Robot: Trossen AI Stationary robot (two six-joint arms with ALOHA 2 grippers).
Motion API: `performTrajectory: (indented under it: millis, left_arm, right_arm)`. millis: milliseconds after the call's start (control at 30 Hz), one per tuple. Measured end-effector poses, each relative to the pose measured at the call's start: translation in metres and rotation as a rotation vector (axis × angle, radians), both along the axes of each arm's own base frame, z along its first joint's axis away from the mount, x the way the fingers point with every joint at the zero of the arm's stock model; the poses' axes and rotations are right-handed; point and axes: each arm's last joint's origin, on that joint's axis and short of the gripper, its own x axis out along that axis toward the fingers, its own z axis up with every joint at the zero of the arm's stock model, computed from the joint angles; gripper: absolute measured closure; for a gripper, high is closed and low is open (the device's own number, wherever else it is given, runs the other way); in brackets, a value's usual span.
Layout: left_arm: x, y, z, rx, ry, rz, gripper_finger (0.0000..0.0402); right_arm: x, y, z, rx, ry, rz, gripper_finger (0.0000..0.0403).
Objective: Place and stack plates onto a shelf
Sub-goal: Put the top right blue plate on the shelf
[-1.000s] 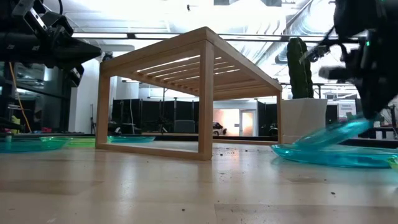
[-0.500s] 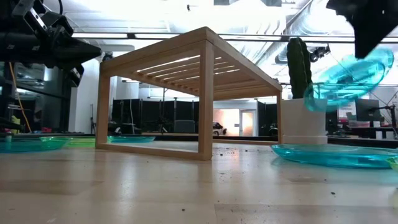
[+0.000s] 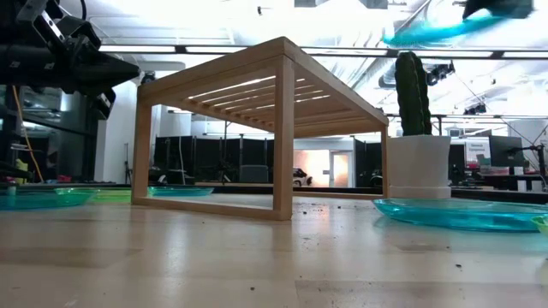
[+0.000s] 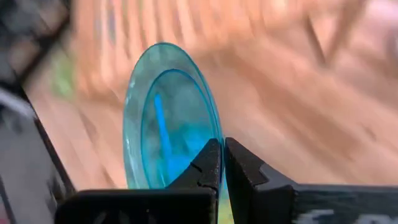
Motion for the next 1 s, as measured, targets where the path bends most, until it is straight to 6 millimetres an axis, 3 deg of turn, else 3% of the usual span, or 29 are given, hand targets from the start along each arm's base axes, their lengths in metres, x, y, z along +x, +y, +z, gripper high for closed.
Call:
performTrajectory:
  millis: [200, 367, 767, 1000]
  left_arm:
    - [0.000, 0.000, 0.000, 0.000, 0.000, 0.000, 0.0401]
    - [0.000, 0.000, 0.000, 0.000, 0.000, 0.000, 0.0401]
    - [0.000, 0.000, 0.000, 0.000, 0.000, 0.000, 0.0401]
    - [0.000, 0.000, 0.000, 0.000, 0.000, 0.000, 0.0401]
  right_arm:
    - [0.039, -0.023, 0.018, -0.133, -0.273, -0.207, 0.0403]
    - [0.065, -0.061, 0.017, -0.213, -0.280, -0.278, 0.0403]
    - [0.117, -0.180, -0.027, -0.106, -0.254, -0.314, 0.0403]
    - [0.116, -0.207, -0.053, -0.023, -0.146, -0.354, 0.0403]
